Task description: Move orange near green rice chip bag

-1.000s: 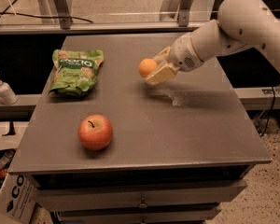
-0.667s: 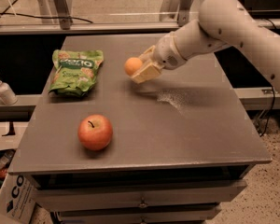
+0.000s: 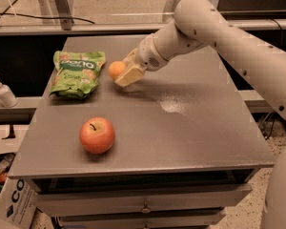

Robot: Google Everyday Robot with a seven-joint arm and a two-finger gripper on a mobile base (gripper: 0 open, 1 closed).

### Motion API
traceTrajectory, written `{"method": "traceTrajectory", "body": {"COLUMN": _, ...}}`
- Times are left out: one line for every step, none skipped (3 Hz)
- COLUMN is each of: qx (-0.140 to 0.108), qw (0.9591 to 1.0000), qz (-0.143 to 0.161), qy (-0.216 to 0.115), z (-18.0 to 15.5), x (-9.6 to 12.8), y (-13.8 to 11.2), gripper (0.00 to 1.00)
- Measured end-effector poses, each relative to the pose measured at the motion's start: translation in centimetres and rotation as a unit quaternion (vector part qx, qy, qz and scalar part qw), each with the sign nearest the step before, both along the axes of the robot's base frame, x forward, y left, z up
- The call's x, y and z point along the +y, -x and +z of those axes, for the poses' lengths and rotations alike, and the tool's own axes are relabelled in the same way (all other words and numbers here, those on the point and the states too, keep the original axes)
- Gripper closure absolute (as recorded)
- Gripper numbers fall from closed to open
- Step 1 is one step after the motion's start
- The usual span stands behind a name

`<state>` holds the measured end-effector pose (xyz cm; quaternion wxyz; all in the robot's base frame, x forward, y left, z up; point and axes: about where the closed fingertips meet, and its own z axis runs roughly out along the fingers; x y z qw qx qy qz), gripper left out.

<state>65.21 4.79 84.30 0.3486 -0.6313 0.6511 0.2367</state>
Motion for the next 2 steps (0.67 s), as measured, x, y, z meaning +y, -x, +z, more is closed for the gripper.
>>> {"method": "traceTrajectory", "body": {"qx": 0.006, "qw": 0.9999, "qz": 0.008, "qy": 0.005, "z": -0.75, "x": 1.67, "y": 0.29, "gripper": 1.00}}
{"method": "traceTrajectory", "body": {"qx": 0.013, "qw": 0.9997, "qz": 0.007, "qy": 0.019, "z": -1.45, "x": 2.59, "y": 0.56, "gripper": 0.83}}
